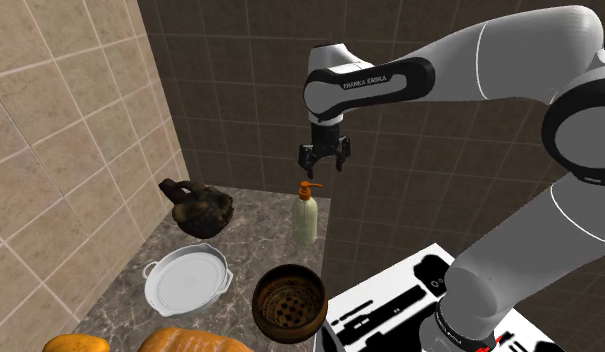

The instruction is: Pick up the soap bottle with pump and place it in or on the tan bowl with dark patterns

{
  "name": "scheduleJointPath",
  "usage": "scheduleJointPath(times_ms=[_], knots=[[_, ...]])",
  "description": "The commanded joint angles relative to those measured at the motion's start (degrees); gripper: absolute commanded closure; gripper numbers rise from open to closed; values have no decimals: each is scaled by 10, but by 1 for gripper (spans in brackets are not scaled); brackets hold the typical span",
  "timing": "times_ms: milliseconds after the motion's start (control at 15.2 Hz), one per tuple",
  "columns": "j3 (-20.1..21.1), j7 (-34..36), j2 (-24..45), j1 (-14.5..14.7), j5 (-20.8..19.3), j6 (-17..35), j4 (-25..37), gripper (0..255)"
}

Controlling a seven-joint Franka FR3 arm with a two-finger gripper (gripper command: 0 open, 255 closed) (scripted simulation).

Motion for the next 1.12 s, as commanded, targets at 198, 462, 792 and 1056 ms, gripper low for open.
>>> scheduleJointPath(times_ms=[198,462,792,1056], knots=[[23,35,97,13,8,51,55,0],[25,36,105,14,8,82,32,0],[27,37,114,15,7,109,13,0],[27,37,114,15,7,109,13,0]])
